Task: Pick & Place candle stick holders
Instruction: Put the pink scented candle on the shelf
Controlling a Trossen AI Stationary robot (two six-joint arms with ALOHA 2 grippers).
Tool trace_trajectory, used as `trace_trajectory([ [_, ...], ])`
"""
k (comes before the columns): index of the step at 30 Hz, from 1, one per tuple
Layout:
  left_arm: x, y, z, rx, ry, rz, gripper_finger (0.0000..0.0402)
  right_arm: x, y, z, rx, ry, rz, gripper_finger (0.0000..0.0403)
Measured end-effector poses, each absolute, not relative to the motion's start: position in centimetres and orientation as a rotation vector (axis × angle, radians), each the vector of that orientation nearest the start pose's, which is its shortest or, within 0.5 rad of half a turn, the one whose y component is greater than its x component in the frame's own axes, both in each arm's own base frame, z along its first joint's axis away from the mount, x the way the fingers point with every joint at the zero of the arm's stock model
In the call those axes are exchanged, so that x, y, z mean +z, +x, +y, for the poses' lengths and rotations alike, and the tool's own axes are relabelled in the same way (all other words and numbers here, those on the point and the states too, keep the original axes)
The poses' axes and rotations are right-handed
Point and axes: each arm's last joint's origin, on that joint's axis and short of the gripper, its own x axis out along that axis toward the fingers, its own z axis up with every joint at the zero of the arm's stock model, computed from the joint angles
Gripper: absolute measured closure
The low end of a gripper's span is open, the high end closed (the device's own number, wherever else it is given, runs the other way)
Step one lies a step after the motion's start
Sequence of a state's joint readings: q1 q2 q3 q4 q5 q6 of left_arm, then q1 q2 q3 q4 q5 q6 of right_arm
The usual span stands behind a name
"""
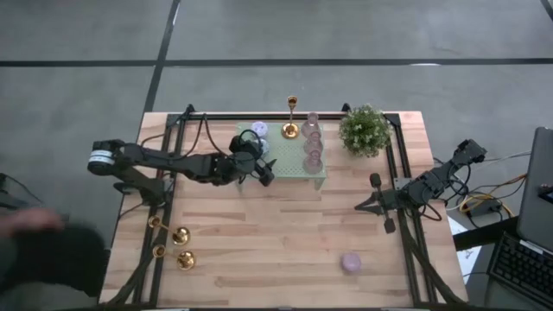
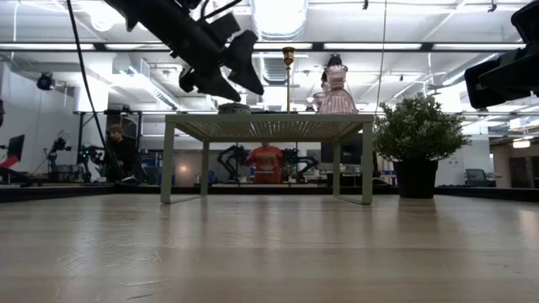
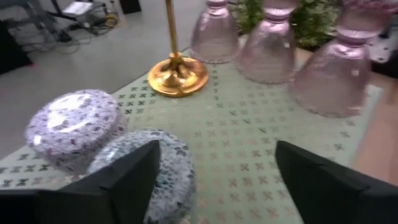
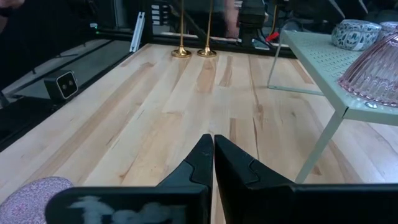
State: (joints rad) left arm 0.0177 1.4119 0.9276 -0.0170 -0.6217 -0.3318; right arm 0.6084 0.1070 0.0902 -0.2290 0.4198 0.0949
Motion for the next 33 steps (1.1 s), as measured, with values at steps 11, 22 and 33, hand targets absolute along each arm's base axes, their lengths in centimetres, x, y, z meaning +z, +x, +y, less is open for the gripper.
trace_trajectory([
  [11,28.0,29.1,-0.3,0.547,-0.161,0.331,0.0337,16.5,8.5,4.5,0.177,-0.025,0.223,0.0394],
  [22,28.7,26.7,-4.6,0.317,-0.06,0.294,0.0387,16.5,8.5,4.5,0.177,-0.027,0.223,0.0394],
  [33,26.9,22.0,-7.4,0.066,-0.044,0.224,0.0395,16.5,8.5,4.5,0.18,-0.048,0.216,0.0394],
])
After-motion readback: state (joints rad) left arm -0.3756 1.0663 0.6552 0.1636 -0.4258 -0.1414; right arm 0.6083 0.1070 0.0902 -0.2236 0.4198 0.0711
